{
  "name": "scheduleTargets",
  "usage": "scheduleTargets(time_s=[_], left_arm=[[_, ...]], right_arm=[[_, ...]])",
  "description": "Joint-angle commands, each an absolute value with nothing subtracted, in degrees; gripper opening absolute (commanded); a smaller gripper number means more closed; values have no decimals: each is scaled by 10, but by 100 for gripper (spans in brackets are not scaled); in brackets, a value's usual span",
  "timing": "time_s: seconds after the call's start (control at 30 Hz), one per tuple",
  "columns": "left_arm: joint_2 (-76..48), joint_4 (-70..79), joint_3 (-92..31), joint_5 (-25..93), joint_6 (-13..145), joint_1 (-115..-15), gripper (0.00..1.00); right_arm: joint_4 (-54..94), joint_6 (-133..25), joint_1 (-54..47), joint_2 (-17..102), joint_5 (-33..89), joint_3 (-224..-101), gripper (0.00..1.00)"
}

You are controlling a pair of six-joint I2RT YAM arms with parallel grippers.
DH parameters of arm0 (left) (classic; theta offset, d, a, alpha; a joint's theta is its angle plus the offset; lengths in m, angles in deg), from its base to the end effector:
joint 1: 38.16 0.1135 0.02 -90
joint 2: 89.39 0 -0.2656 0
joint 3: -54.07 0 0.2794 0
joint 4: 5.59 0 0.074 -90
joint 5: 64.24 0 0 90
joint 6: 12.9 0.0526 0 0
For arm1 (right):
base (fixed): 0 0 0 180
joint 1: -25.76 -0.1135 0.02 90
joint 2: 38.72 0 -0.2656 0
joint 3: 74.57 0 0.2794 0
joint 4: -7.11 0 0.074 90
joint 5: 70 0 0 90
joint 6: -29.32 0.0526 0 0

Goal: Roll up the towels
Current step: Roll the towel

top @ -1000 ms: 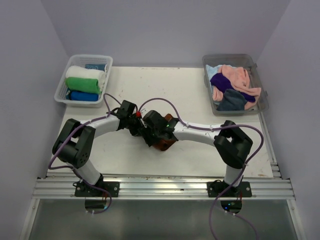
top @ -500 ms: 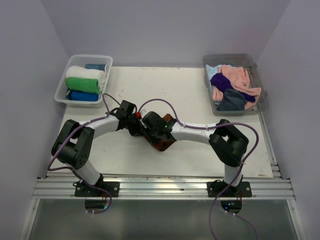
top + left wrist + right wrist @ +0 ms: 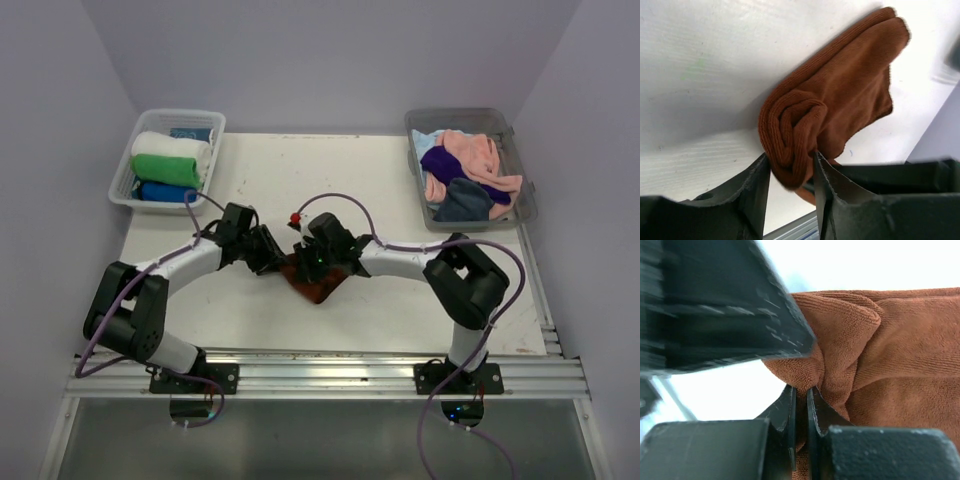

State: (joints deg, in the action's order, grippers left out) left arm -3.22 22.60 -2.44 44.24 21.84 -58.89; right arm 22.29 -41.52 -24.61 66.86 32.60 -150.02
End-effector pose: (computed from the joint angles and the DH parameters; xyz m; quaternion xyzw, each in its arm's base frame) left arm 0.2849 -0.1257 0.1354 -0.2390 0.9189 -0.2898 0.1204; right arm 0.2598 0.3317 0.1400 -0.2875 0.8742 0.2989 0.2526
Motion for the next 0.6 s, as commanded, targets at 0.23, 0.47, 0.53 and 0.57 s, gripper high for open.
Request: scheduleTargets(time_s=[0.23,0.47,0.53,0.57], left_arm=[[-93,203,-25,469,216,-558,68],[-112,172,-3,486,213,-558,53],[-119,151,4,491,209,-562,48],[-123,145,6,492,209,-566,45]], right_arm=[[127,-306,-162,705,590,-1465,0],[44,-211,-124,731,668,-1445,0],[21,-187,-112,737,687,-1439,0],[11,-177,-108,739,691,-1437,0]])
